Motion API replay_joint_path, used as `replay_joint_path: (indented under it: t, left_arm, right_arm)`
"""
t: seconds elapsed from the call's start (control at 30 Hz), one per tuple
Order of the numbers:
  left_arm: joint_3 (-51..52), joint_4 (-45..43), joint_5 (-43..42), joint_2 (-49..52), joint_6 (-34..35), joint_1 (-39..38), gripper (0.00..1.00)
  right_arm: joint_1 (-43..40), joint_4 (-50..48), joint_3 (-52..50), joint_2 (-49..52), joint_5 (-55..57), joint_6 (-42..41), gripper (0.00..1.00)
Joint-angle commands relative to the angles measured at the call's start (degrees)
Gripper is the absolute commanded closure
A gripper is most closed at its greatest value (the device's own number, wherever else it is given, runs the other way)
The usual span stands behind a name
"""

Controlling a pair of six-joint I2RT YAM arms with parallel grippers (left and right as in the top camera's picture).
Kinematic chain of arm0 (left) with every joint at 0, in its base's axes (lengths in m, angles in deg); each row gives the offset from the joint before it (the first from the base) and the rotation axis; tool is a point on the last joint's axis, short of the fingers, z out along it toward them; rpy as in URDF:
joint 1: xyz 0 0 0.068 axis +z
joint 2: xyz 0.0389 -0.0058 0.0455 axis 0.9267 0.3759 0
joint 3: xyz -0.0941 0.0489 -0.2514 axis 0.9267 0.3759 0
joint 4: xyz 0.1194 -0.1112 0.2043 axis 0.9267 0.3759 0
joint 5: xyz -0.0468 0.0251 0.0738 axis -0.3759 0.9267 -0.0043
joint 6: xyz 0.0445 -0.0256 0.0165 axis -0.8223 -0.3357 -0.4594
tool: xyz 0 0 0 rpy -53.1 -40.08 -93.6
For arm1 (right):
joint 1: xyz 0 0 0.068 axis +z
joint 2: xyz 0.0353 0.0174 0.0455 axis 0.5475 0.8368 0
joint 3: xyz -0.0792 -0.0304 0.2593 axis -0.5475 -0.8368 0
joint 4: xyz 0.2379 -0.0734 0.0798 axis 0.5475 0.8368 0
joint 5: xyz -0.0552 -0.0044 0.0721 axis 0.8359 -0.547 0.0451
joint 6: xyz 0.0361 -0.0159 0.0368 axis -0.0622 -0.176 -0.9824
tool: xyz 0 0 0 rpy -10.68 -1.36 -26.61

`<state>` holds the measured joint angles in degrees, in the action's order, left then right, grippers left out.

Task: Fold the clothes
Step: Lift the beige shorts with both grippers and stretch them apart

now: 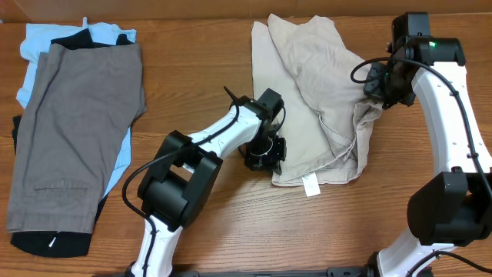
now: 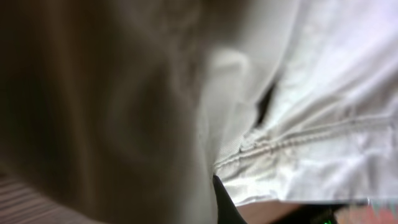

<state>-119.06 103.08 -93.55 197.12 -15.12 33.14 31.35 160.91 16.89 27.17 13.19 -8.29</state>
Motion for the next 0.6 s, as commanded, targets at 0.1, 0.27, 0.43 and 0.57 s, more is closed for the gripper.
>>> replay_joint_path:
  t: [0.1, 0.27, 0.43, 0.57]
  left_arm:
    - [-13.8, 10.6, -2.4, -0.3, -13.2, 7.6, 0.96]
    - [-32.9, 23.6, 4.1, -2.9, -17.7, 14.7, 0.96]
    - [-51.4, 32.2, 6.0, -5.0, -18.9, 19.1, 0.96]
    - [-61.9, 33.6, 6.0, -7.3, -18.9, 21.1, 0.96]
  right_arm:
    - [-0.3, 0.0, 1.3, -1.8, -1.2, -0.2, 0.96]
    - [-3.4, -0.1, 1.7, -5.1, -4.7, -0.2, 0.96]
    - [-8.0, 1.5, 5.1, -9.0, -9.2, 1.6, 0.96]
    - [-11.3, 5.2, 10.9, -11.3, -11.6, 3.4, 0.96]
